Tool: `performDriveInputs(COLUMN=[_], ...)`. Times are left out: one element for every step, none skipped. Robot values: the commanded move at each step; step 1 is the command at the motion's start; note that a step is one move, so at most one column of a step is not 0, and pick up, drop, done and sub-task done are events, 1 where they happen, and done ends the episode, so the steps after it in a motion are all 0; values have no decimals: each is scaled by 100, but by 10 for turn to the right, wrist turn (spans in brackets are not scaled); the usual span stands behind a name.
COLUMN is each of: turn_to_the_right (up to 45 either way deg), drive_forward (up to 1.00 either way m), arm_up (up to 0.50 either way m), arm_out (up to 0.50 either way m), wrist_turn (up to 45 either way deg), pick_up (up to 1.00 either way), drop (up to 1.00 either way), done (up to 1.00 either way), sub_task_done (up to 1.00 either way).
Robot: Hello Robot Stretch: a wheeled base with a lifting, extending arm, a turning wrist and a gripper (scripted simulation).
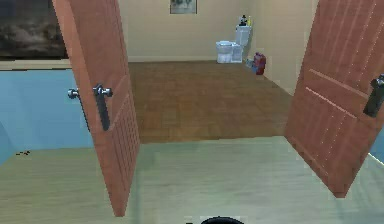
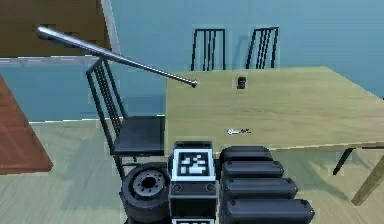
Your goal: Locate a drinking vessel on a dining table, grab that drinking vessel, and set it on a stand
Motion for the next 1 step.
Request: performDriveInputs(turn_to_the_right=[0], drive_forward=[95], arm_up=[0], arm_out=[0], wrist_turn=[0], pick_up=[0], drop=[0], done=[0], sub_task_done=[0])
